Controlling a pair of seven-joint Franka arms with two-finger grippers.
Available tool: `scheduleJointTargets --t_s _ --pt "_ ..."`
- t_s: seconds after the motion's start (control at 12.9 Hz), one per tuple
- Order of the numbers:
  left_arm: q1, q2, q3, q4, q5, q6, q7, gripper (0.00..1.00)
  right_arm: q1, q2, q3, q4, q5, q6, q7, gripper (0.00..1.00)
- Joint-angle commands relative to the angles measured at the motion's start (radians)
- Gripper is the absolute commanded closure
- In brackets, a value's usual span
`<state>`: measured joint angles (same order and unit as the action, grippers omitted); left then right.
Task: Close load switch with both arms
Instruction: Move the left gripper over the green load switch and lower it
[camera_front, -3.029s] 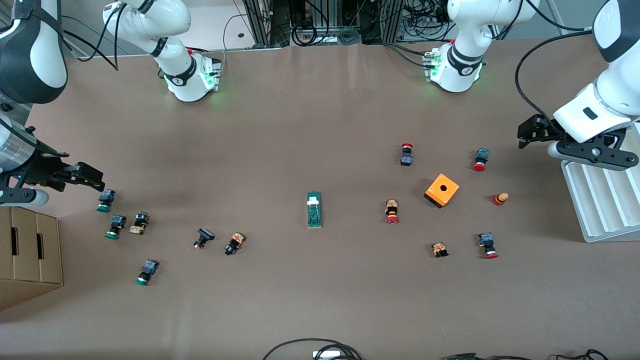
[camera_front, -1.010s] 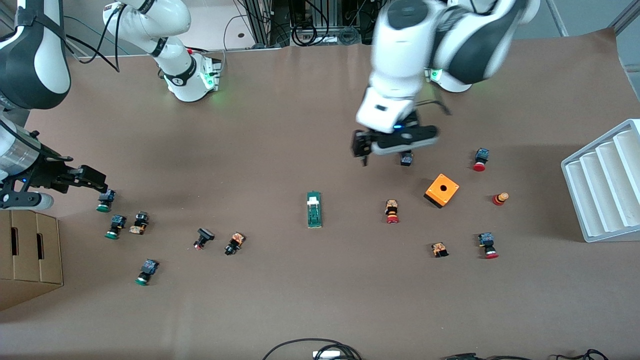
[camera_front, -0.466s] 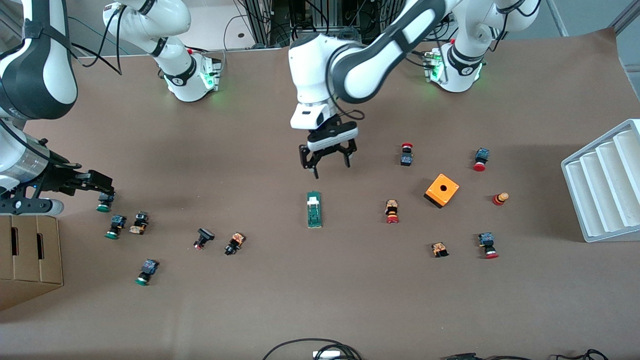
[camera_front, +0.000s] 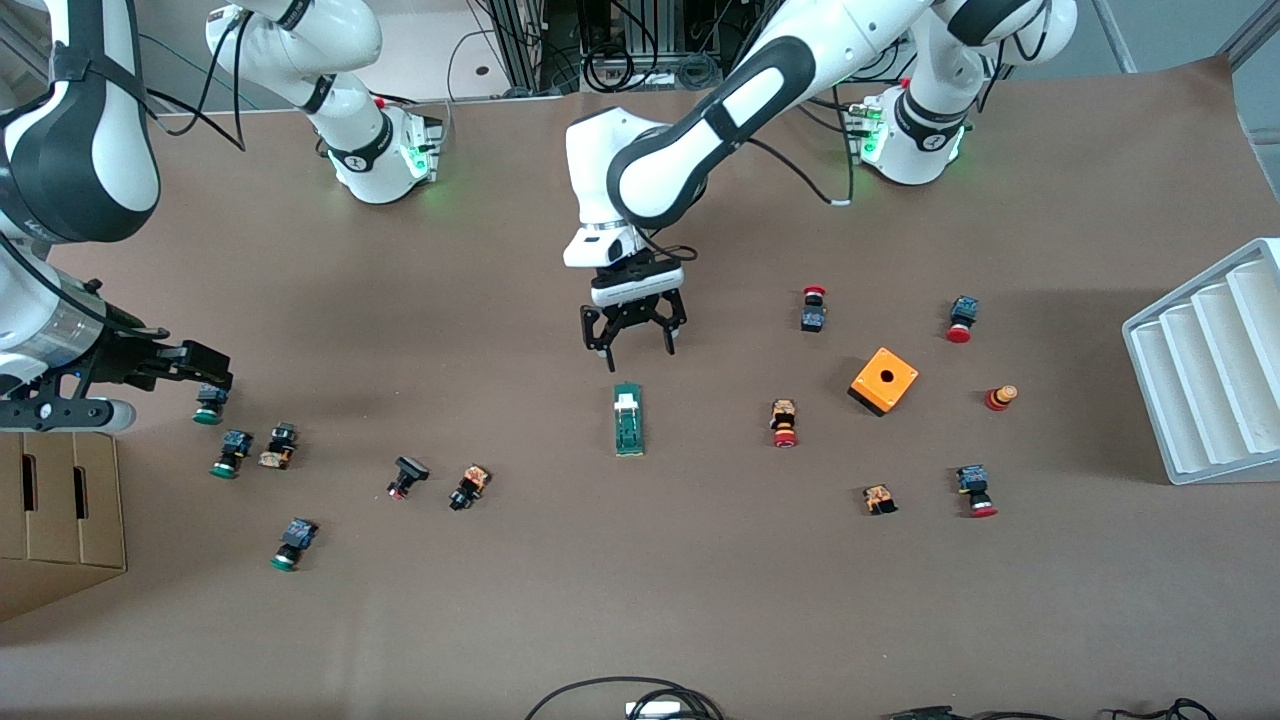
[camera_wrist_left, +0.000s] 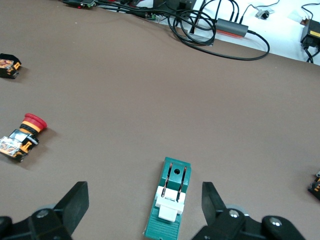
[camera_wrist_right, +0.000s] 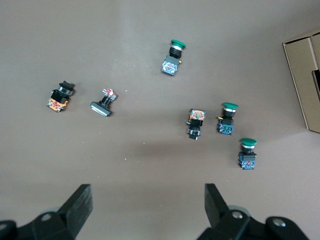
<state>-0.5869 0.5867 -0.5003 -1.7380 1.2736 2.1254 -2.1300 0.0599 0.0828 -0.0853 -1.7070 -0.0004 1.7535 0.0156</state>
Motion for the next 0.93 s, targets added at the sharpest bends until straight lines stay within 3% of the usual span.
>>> scheduleJointTargets --t_s 0.0,0.23,0.47,0.85 --pt "-0.039 0.048 0.008 0.021 0.081 -0.015 -0.016 0.0 0.003 -0.001 0.001 -0.008 -0.023 -0.006 0.009 0.0" --pt "-0.097 0.117 0.016 0.05 0.127 -0.063 -0.065 0.0 0.006 0.003 0.001 -0.014 -0.013 0.004 0.021 0.0" --pt "-0.125 0.212 0.017 0.075 0.286 -0.131 -0.189 0.0 0.008 0.015 0.002 -0.014 -0.009 0.023 0.024 0.0" --pt "-0.146 0.307 0.019 0.11 0.404 -0.225 -0.244 0.0 0.069 0.077 0.002 -0.011 0.028 0.096 0.125 0.0"
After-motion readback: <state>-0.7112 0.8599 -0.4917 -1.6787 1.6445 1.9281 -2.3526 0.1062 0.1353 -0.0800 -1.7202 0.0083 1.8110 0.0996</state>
